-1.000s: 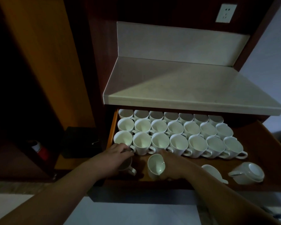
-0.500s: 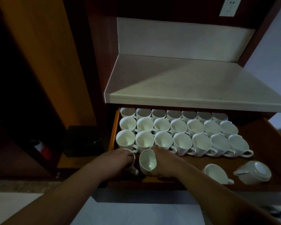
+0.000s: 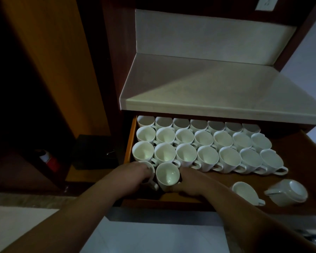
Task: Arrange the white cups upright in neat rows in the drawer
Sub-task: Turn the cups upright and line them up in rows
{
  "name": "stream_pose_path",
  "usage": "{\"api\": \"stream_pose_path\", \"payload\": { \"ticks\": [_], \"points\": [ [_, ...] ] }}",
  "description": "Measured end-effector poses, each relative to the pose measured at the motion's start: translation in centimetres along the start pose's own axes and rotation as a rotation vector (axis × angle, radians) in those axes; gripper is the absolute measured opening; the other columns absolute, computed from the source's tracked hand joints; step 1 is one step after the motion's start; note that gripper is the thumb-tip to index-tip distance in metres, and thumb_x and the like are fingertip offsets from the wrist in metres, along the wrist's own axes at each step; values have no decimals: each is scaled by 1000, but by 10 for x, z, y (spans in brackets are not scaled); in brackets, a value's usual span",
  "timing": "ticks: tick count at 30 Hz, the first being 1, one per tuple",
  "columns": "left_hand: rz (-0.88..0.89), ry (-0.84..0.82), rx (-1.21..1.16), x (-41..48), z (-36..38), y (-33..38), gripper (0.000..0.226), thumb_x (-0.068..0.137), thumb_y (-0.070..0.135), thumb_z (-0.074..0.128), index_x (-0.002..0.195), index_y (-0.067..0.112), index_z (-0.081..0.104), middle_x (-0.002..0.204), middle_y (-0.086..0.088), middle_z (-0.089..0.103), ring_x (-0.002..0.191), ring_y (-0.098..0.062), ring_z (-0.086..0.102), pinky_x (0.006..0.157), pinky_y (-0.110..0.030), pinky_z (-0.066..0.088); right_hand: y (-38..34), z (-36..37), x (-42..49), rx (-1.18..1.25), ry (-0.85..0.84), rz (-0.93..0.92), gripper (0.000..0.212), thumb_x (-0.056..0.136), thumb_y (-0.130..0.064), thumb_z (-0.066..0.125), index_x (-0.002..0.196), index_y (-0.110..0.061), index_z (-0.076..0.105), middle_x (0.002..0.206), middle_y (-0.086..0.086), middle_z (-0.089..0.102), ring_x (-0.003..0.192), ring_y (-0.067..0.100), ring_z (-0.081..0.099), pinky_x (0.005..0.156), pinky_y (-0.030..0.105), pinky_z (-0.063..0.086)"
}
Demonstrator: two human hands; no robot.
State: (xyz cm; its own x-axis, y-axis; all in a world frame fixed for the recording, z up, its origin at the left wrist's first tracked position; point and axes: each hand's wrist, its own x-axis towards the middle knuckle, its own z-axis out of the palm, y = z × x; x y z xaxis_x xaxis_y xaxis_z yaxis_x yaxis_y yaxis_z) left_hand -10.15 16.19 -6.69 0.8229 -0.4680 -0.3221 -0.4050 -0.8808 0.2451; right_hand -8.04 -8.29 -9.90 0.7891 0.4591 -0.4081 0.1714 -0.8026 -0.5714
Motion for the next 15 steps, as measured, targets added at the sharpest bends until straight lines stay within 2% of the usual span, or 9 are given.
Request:
{"api": "stream_pose_path", "payload": {
  "ticks": [1,3,8,12,15],
  "points": [
    [-7,16,17,0,1,0,17,83,42,68,96,31,67,110,8,64,95,-16,63,81,-37,58,-3,0,1,23,3,-6,41,79,-59,79,110,-36,66,101,-12,74,90,7,70,82,35,60],
    [12,37,38,0,3,-3,13,87,24,71,98,29,68,112,5,64,97,-17,63,83,-37,58,-2,0,4,37,1,-4,42,77,-62,80,108,-34,69,98,-11,75,86,8,71,82,39,61],
    [16,55,20,-1,3,-2,12,87,24,73,98,29,69,114,5,66,101,-17,64,85,-37,58,0,0,6,89,-8,-2,38,76,-56,84,104,-33,71,94,-12,76,83,7,72,78,37,63],
    [6,49,28,0,2,-2,14,86,22,74,96,29,67,114,5,65,101,-19,65,86,-36,57,0,1,7,119,-18,-6,52,68,-68,79,109,-37,70,98,-11,77,89,10,74,83,42,64],
    [-9,51,25,2,4,-2,17,86,22,74,90,33,62,114,6,65,100,-18,64,82,-34,57,1,2,8,144,-28,-11,49,73,-64,81,114,-41,69,104,-13,77,93,8,74,86,41,64]
  ]
}}
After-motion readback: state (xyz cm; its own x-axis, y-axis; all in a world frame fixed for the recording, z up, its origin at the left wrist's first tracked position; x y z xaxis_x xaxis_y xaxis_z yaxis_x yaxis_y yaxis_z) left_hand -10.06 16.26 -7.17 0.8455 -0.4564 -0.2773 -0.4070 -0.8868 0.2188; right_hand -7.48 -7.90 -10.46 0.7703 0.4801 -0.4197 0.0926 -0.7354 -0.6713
